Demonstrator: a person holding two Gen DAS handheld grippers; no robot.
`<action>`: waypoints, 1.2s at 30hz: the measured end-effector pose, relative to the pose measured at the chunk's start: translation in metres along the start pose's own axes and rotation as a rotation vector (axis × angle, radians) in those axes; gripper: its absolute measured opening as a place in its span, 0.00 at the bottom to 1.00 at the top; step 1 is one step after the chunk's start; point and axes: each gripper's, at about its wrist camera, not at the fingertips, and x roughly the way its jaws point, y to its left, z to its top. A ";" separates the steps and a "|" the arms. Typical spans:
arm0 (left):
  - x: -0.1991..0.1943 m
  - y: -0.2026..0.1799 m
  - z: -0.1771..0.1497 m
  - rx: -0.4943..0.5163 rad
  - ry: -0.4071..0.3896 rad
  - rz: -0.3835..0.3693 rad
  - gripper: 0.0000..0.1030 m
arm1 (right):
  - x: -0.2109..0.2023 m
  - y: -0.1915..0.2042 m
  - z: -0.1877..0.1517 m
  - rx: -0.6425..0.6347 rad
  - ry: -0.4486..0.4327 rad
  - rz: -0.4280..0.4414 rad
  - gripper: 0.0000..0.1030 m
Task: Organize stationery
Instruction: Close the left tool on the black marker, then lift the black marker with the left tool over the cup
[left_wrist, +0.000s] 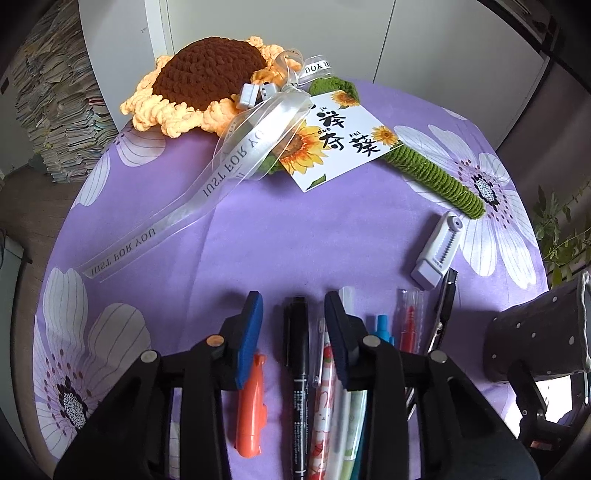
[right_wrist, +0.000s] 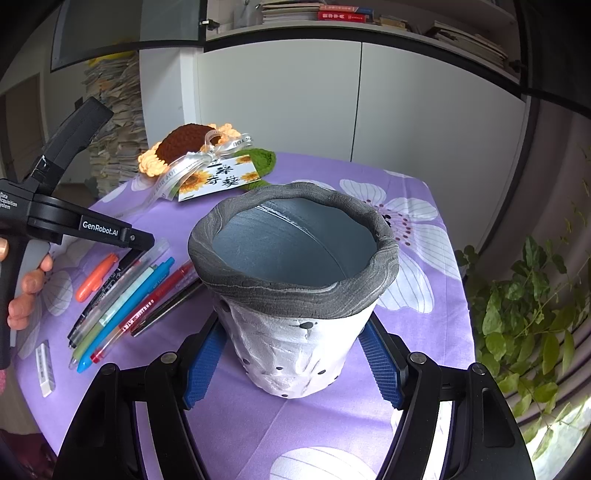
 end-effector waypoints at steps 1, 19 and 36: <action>0.001 0.000 -0.001 -0.001 0.007 -0.004 0.31 | 0.000 0.000 0.000 0.000 0.001 -0.001 0.71; 0.006 0.012 -0.001 -0.037 0.025 0.039 0.28 | 0.000 0.000 0.000 0.000 0.002 -0.001 0.71; -0.050 0.006 -0.006 -0.011 -0.137 -0.034 0.12 | 0.001 -0.001 -0.001 0.002 0.001 -0.004 0.71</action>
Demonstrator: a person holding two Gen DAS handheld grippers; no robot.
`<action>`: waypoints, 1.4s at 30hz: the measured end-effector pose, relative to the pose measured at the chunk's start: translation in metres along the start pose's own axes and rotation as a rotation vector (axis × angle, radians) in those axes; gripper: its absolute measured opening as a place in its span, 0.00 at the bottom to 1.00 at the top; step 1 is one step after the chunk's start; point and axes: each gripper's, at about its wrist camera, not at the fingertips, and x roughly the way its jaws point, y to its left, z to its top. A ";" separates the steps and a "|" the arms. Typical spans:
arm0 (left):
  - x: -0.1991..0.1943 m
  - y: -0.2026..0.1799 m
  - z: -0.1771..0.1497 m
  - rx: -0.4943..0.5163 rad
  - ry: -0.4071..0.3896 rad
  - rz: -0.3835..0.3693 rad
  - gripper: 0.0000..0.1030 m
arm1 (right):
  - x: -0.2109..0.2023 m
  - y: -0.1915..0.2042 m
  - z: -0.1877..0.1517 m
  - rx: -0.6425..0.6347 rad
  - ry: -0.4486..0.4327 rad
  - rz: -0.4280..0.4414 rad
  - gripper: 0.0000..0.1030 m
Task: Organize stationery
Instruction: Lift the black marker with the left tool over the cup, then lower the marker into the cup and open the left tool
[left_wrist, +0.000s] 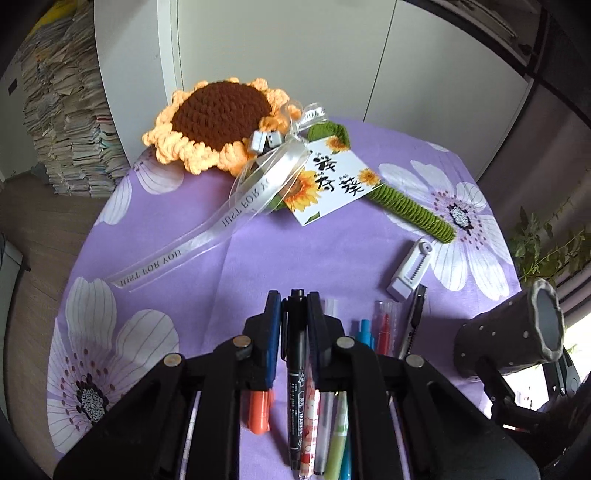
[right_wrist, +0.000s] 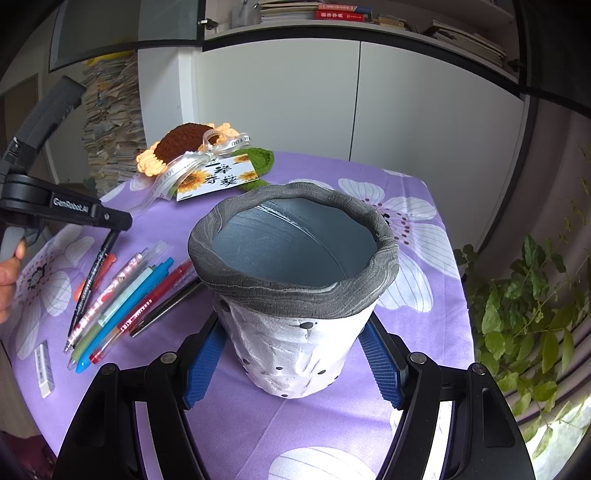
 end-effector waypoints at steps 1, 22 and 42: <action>-0.007 -0.001 0.000 0.001 -0.013 -0.006 0.12 | 0.000 0.000 0.000 0.000 0.000 0.000 0.71; -0.139 -0.051 0.021 0.103 -0.341 -0.239 0.11 | 0.000 0.000 0.000 0.000 0.000 -0.001 0.71; -0.110 -0.142 0.024 0.281 -0.324 -0.330 0.11 | -0.001 0.002 0.000 -0.007 0.002 -0.005 0.71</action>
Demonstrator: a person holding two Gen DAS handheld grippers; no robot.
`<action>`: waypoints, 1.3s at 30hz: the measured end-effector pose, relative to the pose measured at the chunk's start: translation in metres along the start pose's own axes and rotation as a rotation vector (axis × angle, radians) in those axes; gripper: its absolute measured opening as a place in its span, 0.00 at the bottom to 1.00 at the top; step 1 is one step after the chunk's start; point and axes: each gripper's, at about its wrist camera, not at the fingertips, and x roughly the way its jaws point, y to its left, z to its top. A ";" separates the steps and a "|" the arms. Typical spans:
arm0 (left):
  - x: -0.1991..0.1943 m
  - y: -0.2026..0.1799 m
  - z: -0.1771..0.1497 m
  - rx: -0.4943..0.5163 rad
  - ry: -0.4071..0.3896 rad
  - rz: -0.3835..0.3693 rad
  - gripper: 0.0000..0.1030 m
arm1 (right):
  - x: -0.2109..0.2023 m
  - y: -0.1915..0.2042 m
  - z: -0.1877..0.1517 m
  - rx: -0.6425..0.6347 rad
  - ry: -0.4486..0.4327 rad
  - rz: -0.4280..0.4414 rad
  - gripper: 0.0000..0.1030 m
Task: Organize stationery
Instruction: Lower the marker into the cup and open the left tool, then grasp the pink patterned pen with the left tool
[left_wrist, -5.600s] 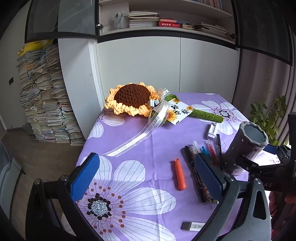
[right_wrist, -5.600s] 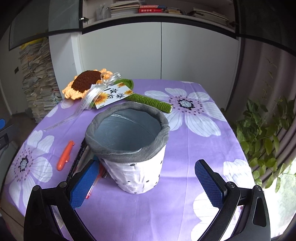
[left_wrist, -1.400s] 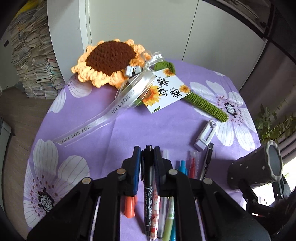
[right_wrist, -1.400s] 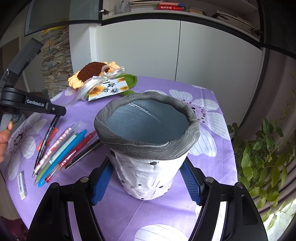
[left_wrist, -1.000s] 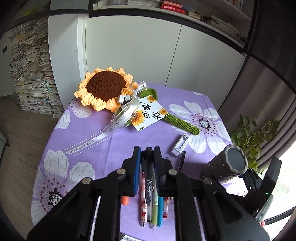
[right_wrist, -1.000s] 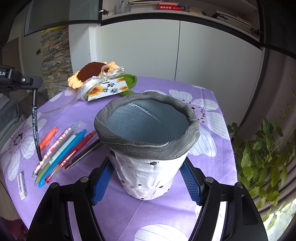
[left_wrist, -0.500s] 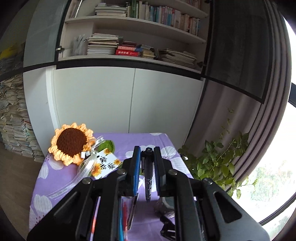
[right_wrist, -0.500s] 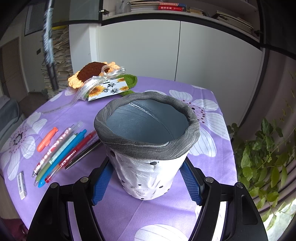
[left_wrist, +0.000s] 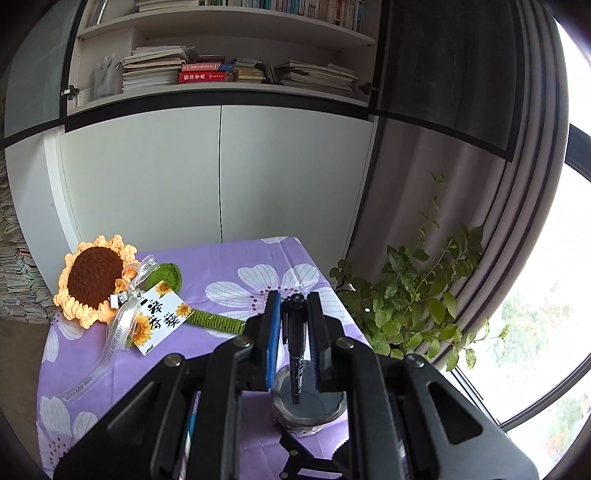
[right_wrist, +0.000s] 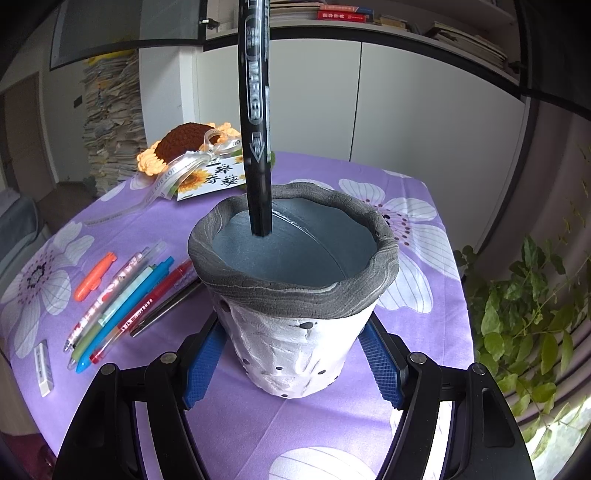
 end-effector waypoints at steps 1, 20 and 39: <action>0.004 0.001 -0.003 -0.001 0.014 0.002 0.11 | 0.000 0.000 0.000 0.000 0.000 0.000 0.71; 0.040 0.014 -0.038 -0.020 0.184 -0.005 0.13 | 0.001 0.002 0.001 -0.004 0.005 -0.001 0.71; 0.031 0.135 -0.093 -0.272 0.332 0.286 0.44 | 0.001 0.003 0.001 -0.004 0.005 0.000 0.71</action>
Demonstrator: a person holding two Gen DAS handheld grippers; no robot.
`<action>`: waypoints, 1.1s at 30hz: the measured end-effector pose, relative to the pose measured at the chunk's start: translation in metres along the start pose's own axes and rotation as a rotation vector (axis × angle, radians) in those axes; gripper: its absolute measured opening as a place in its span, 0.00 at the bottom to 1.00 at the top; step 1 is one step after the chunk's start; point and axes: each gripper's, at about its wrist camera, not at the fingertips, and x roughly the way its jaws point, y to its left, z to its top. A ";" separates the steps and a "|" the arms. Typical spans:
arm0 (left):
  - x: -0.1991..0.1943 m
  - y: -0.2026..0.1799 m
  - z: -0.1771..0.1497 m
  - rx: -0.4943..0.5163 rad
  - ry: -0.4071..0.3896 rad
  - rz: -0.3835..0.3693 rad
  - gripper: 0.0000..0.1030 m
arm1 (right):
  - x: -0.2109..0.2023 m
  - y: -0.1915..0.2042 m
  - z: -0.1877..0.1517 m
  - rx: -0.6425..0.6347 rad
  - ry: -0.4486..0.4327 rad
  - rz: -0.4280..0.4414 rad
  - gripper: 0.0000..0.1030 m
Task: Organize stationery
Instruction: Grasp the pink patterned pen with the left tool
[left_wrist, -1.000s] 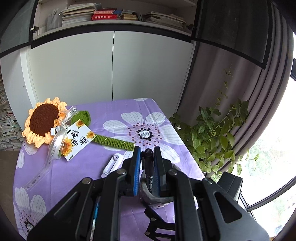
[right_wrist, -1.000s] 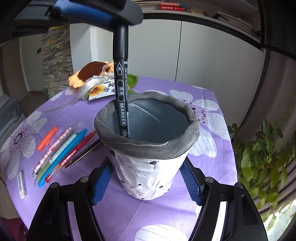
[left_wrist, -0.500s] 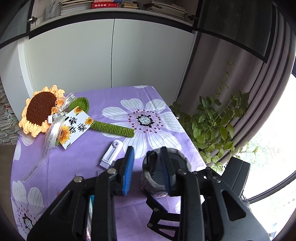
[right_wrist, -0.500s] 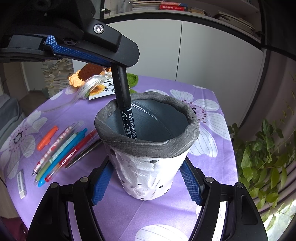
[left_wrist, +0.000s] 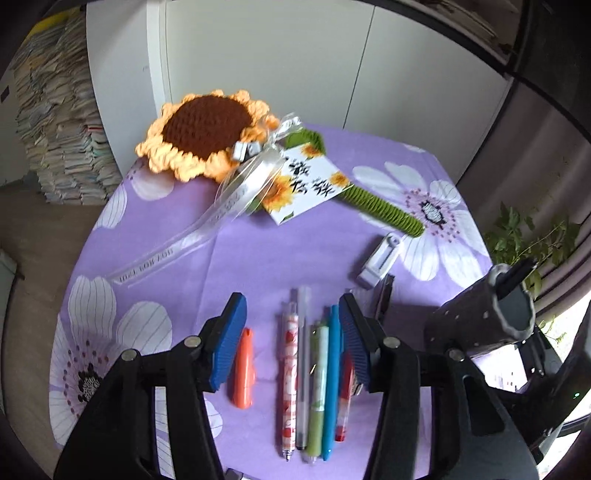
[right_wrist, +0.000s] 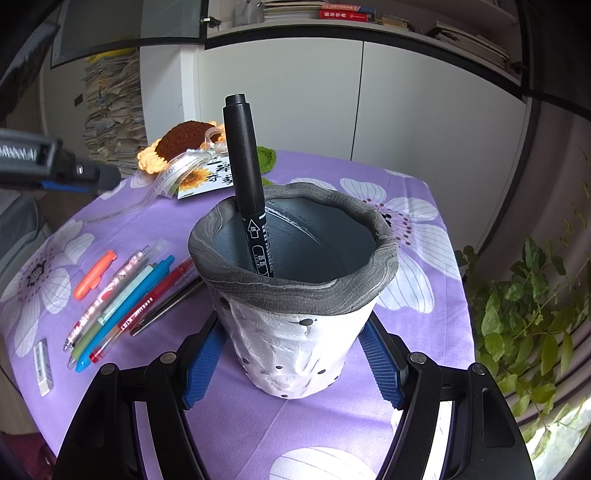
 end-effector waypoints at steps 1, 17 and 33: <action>0.005 0.002 -0.003 0.000 0.015 0.005 0.42 | 0.000 0.000 0.000 0.000 0.000 0.000 0.71; 0.044 0.012 -0.011 0.005 0.121 0.031 0.28 | 0.000 0.000 0.000 0.001 0.003 -0.001 0.71; 0.052 0.023 -0.011 -0.002 0.143 0.076 0.28 | 0.000 0.000 0.000 0.001 0.004 -0.001 0.71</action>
